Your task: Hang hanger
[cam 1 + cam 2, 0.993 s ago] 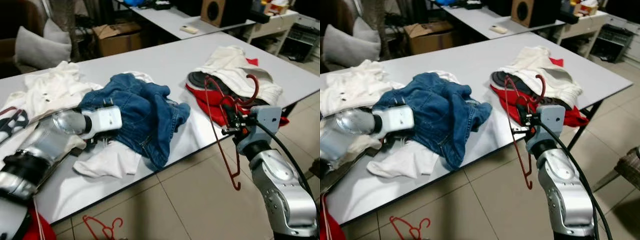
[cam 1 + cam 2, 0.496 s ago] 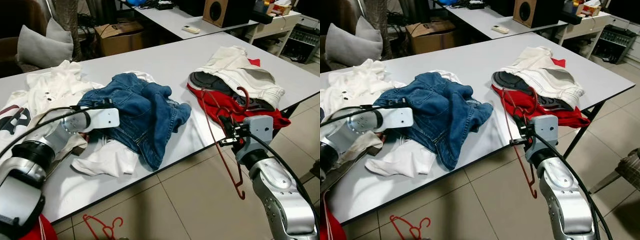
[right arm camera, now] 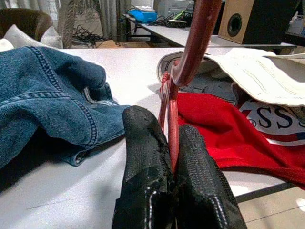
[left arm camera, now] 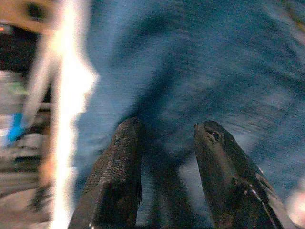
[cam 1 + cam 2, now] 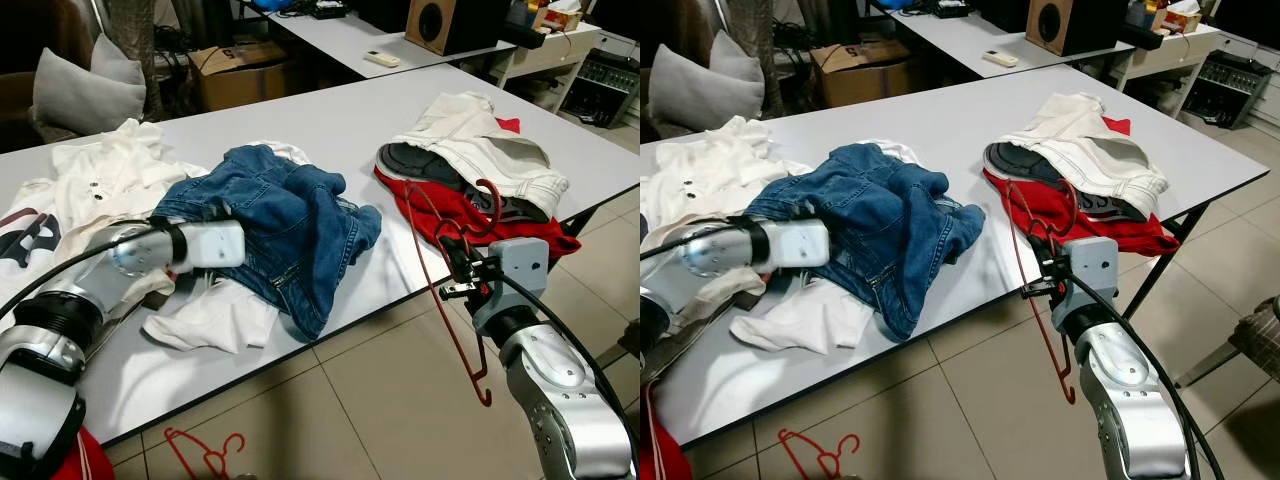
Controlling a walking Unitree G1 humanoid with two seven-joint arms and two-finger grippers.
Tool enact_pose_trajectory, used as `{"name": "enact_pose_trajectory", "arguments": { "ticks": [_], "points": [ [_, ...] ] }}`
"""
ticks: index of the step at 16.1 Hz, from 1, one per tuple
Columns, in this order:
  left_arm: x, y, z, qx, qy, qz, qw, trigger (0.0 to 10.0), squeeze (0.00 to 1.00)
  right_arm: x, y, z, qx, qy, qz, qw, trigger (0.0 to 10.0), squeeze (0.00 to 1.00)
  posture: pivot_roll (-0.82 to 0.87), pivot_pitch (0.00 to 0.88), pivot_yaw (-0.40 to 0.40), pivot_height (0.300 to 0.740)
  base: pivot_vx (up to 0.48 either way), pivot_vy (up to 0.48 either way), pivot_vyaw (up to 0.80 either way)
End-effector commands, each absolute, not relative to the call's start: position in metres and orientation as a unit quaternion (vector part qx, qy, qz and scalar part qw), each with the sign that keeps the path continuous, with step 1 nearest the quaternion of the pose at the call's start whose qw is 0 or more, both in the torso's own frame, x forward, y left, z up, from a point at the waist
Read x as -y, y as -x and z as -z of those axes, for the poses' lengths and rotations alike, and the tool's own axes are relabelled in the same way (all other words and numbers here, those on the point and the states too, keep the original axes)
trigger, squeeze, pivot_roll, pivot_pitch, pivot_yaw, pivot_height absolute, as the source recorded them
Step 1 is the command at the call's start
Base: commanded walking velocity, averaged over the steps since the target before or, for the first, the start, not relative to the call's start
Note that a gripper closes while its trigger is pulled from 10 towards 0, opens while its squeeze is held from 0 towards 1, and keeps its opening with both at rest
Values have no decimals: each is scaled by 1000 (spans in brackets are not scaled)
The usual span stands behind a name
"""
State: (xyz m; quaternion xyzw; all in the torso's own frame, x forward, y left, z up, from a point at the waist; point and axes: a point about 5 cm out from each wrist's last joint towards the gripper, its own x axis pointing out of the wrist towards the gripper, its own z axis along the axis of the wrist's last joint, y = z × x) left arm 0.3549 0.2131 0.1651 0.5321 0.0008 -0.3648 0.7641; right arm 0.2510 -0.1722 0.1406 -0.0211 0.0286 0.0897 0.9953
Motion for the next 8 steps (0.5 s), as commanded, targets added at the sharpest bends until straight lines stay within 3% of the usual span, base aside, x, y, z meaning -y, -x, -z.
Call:
{"name": "enact_pose_trajectory", "arguments": {
  "ticks": [1, 3, 6, 8],
  "points": [
    [-210, -359, -188, 69, -501, 335, 795, 10000, 0, 172, -249, -144, -18, 23, -91, 995, 10000, 0, -151, 0, 1, 740, 0, 0, 0],
    [-211, -355, -194, 95, -478, 336, 806, 10000, 0, 173, -249, -144, -19, 22, -88, 996, 10000, 0, -150, 0, 4, 740, 0, 0, 0],
    [-210, -344, -168, 46, -493, 388, 777, 10000, 0, 173, -250, -144, -18, 19, -86, 996, 10000, 0, -140, 0, 3, 740, 0, 0, 0],
    [-210, -340, -159, 34, -493, 397, 774, 10000, 0, 173, -248, -142, -23, 20, -87, 996, 10000, 0, -140, 0, 3, 740, 0, 0, 0]
  ]
}}
